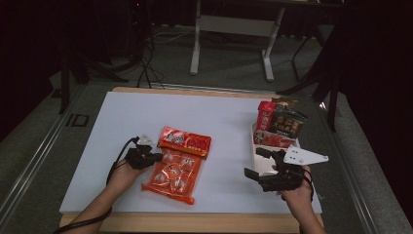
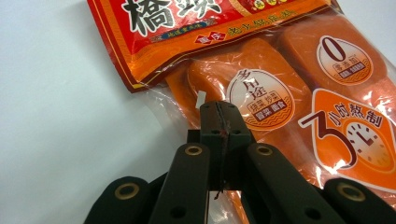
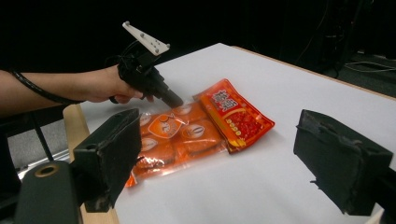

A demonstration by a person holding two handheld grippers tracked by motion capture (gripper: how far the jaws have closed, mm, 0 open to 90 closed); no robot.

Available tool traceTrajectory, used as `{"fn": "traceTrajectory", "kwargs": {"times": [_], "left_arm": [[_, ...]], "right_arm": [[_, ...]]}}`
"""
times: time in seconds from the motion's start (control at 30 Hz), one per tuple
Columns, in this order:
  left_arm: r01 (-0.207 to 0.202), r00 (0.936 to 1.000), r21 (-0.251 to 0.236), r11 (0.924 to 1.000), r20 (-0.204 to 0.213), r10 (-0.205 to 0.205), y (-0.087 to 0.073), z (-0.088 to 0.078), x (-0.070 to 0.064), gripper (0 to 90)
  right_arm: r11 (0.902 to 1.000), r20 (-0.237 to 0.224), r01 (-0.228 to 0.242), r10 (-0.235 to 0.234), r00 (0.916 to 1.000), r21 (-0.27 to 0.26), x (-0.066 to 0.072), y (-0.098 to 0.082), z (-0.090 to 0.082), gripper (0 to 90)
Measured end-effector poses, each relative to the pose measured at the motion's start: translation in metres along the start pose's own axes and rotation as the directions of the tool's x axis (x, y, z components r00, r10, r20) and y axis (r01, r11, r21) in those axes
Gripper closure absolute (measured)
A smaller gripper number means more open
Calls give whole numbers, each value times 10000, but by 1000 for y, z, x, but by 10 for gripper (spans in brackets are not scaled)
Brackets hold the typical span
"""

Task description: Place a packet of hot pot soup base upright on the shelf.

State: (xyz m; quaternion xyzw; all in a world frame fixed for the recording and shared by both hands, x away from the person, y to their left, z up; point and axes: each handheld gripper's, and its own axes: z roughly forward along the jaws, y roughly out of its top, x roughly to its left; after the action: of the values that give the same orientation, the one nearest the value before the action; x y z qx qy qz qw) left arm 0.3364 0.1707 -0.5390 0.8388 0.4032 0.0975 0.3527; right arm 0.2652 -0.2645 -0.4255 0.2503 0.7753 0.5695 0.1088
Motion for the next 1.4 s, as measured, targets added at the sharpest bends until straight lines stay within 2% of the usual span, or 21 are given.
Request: {"fn": "traceTrajectory", "kwargs": {"times": [0.07,0.23,0.4,0.5,0.73,0.9,0.97,1.0,1.1,1.27,1.3,1.37,1.4], "left_arm": [[-205,9998,12,9998,51,205,4,5,-7,899],[-398,9990,-19,9992,213,398,9,11,-15,900],[-549,9980,-212,9983,302,555,10,14,-17,899],[-662,9971,-560,9962,329,681,5,12,-15,899],[-938,9936,-567,9940,572,970,-1,-7,-16,898],[-929,9922,-294,9952,804,950,-13,-24,-17,899],[-973,9919,-212,9950,798,987,-16,-26,-17,899],[-1080,9909,-30,9941,807,1079,-22,-31,-18,899],[-951,9907,70,9954,986,940,-29,-35,-17,898],[-1089,9858,216,9938,1308,1052,-32,-33,-23,898],[-1222,9824,318,9920,1458,1163,-32,-31,-26,898],[-1483,9815,412,9881,1285,1419,-31,-28,-31,898],[-1404,9823,418,9892,1310,1339,-30,-29,-31,898]], "right_arm": [[10000,24,4,-4,10000,-5,0,-1,0,148],[10000,-8,-12,12,10000,-27,0,0,-1,148],[10000,12,5,-5,10000,-4,1,-1,-1,148],[10000,-29,-21,21,10000,-46,1,-1,-1,148],[10000,11,5,-5,10000,-80,1,0,-2,148],[10000,-6,28,-28,10000,-44,2,0,-1,148],[10000,-26,43,-43,10000,-18,3,0,-1,148],[10000,-22,45,-45,10000,-8,3,0,-1,148],[10000,-20,64,-64,10000,29,3,0,1,148],[9999,-18,115,-115,9999,55,3,0,2,148],[9999,-18,130,-130,9999,54,3,0,2,148],[9999,8,159,-159,9999,53,3,-1,2,148],[9999,24,171,-171,9999,25,3,-1,2,148]]}}
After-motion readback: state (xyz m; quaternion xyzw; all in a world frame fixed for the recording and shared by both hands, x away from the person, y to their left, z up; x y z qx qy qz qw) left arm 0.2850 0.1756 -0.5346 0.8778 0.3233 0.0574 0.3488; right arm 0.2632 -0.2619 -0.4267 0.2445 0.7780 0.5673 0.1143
